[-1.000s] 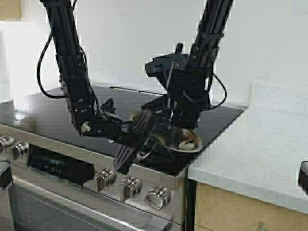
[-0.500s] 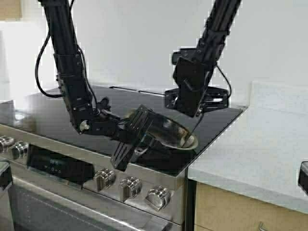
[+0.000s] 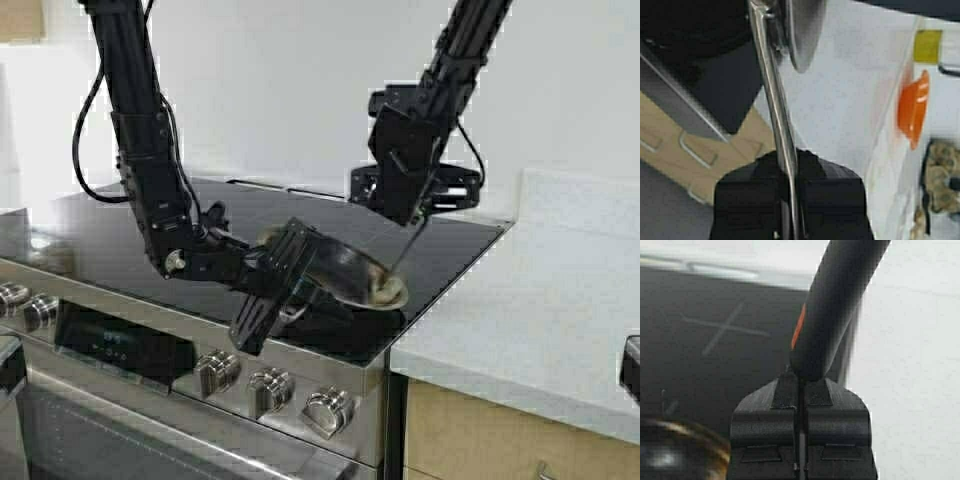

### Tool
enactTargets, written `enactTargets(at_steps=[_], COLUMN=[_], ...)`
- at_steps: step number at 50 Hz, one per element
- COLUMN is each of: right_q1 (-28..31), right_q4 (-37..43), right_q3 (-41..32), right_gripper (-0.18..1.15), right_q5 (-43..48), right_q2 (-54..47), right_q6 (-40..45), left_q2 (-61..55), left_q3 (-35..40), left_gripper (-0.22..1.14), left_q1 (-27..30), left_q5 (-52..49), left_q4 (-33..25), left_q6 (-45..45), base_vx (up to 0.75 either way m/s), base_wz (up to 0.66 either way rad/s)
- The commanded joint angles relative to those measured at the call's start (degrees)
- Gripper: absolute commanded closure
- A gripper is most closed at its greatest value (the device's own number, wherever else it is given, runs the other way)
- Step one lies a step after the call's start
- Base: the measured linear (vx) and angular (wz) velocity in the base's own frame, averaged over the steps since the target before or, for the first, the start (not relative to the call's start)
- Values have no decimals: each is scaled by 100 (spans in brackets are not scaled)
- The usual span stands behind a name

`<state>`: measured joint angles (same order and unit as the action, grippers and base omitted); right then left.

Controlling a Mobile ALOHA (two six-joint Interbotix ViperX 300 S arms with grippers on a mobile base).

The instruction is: Add oil to the pan and cook the shrimp and serve it

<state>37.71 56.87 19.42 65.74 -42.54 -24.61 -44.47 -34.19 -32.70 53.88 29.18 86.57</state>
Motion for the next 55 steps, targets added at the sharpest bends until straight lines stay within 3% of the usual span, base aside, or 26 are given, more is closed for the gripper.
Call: enactTargets(at_steps=[1,55], right_q1=[62,-141], right_q4=[-281,-413], right_q3=[-149,404], right_gripper=[90,90], right_q5=[-53,185], right_q2=[466,158], right_q6=[-18,-18], left_q2=[114,185], left_q3=[149,62], left_gripper=[88,88], left_q1=[26,18], left_q5=[132,334], left_q4=[-18,-9], left_q6=[-44,0], base_vx=[0,0], base_wz=[0,0])
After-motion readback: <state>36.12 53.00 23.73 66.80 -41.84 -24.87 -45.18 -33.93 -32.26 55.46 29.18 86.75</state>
